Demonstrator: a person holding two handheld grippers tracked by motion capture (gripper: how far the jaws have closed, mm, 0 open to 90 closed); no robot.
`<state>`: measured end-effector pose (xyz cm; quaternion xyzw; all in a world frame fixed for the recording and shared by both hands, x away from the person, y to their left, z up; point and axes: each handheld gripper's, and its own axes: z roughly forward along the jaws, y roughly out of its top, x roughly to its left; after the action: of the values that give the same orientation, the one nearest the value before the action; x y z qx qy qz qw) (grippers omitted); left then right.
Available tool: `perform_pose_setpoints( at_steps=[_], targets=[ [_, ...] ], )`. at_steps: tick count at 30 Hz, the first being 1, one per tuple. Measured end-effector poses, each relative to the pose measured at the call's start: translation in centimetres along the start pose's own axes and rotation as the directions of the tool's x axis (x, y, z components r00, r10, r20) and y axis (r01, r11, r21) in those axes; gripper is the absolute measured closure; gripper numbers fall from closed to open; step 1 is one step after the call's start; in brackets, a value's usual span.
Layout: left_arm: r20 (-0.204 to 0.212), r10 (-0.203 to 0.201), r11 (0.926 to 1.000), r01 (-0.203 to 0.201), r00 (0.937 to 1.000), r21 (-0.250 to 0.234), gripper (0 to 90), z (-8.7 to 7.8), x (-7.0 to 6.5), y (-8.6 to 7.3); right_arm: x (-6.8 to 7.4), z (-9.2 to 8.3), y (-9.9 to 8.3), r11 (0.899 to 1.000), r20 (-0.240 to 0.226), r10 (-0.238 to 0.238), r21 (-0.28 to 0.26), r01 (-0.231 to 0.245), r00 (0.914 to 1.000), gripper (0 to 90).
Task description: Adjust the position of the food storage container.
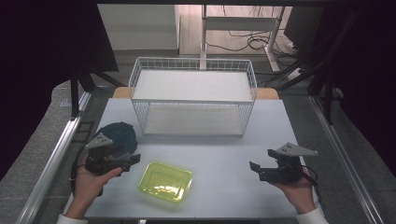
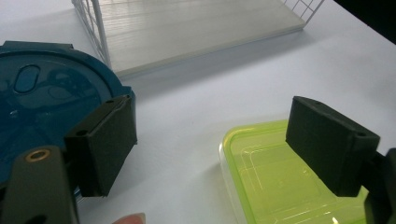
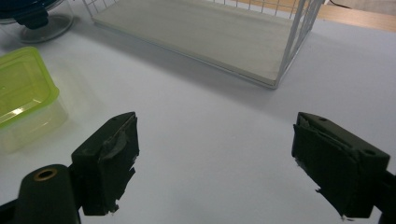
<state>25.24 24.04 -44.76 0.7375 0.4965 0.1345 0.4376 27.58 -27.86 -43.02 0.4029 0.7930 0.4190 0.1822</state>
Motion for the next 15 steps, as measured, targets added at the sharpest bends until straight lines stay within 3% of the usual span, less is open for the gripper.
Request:
perform_pose_setpoints(
  at_steps=[3,9,15],
  targets=[
    [-0.007,0.005,1.0000,-0.005,1.0000,0.000,15.4,0.26,-0.14,0.25,-0.08,0.13,0.00,1.000,-0.005,-0.002,-0.002,0.002,1.0000,14.9],
    [-0.015,-0.002,1.0000,0.002,0.9999,-0.001,15.4,0.40,-0.14,0.25,-0.35,0.23,-0.37,0.999,-0.022,0.038,0.011,-0.038,0.9990,16.5],
    [-0.008,0.005,0.9999,-0.005,1.0000,-0.014,15.4,0.02,-0.36,0.23,-0.66,-0.23,-0.41,0.999,-0.009,0.040,0.009,-0.040,0.9992,17.0]
  ],
)
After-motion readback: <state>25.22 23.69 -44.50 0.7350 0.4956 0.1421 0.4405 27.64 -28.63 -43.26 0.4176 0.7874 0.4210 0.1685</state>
